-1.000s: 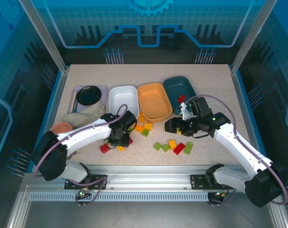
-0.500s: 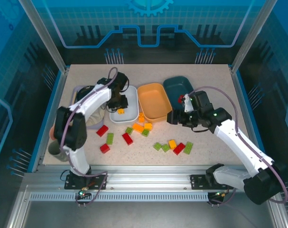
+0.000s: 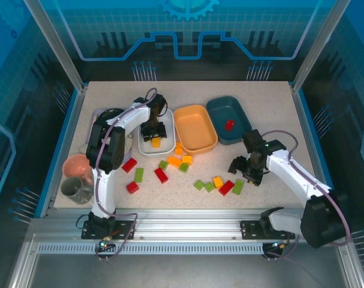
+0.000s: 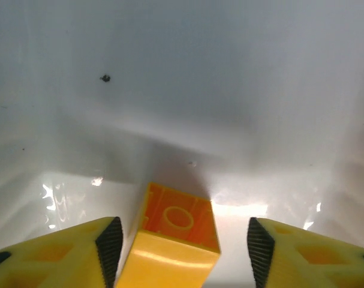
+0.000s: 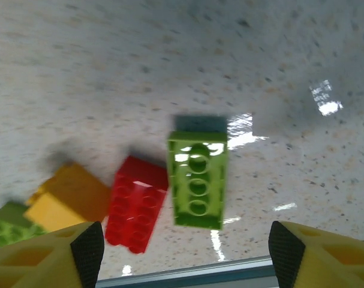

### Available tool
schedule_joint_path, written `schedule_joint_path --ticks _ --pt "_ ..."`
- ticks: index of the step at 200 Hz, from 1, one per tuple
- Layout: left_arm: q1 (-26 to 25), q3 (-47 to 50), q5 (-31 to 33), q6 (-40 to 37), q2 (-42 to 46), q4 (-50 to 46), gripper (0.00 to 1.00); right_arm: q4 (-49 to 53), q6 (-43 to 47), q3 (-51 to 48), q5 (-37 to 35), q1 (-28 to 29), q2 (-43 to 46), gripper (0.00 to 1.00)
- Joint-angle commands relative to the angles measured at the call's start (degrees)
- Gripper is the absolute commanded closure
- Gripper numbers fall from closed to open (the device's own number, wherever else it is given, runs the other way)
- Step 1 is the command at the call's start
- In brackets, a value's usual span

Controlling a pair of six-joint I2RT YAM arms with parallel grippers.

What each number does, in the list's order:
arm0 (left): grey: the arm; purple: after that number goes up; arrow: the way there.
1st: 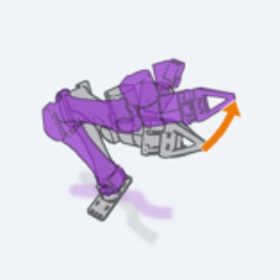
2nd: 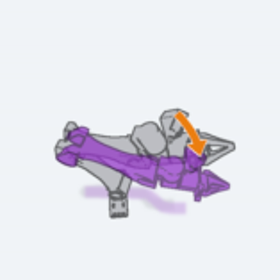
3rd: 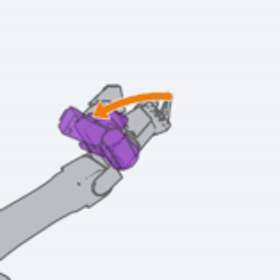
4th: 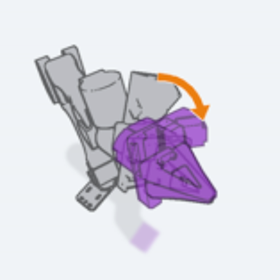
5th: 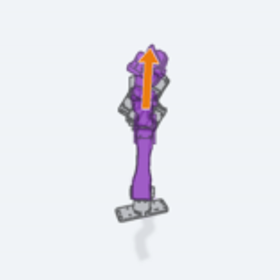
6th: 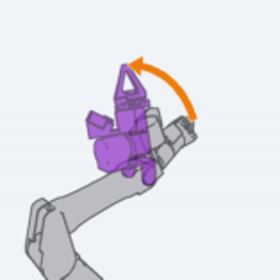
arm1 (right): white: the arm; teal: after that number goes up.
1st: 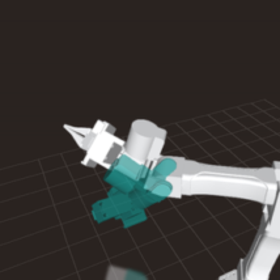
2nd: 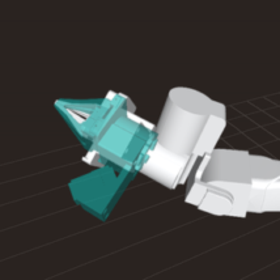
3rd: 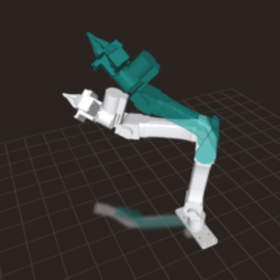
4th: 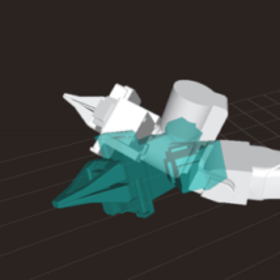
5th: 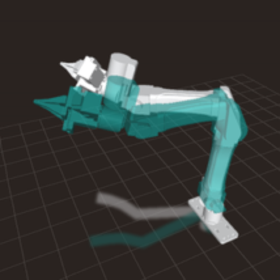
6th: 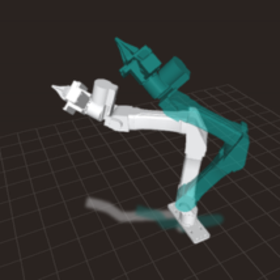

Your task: Sort the legos into containers by color

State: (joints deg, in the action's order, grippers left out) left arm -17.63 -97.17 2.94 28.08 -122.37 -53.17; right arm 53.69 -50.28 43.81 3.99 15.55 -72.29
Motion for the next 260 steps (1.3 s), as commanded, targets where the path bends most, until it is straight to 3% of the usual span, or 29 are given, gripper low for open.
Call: schedule_joint_path --ticks 1,40,92,150,200,237,260 --pt "0.05 -1.34 -1.95 -0.01 2.48 -0.17 0.36 -2.36 -3.54 -3.01 2.69 -1.47 -1.43 0.25" --pt "-2.95 4.26 -6.08 2.19 14.55 5.4 0.29 -6.2 -4.31 -3.65 2.69 -2.27 -5.13 0.28" --pt "-10.54 23.37 -21.47 8.04 32.74 20.63 0.29 -8.16 -4.31 -3.65 2.61 -3.18 -8.59 0.36" --pt "-17.28 35.56 -26.52 14.19 43.9 27.81 0.3 -10.69 -6.69 -5.38 3.21 -3.33 -11.69 0.46" --pt "-20.46 40.46 -24.76 18.23 47.72 31.21 0.3 -10.4 -8.6 -5.36 0.48 -3.09 -9.66 0.66" --pt "-20.73 38.43 -19.98 19.4 49.84 29.17 0.3 -5.93 -6.66 0.73 -4.98 -2.69 -2.94 0.72" --pt "-20.77 35.66 -14.97 19.36 52.13 24.8 0.3 -5.2 -2.28 10.08 -8.12 1.67 -0.89 0.72"
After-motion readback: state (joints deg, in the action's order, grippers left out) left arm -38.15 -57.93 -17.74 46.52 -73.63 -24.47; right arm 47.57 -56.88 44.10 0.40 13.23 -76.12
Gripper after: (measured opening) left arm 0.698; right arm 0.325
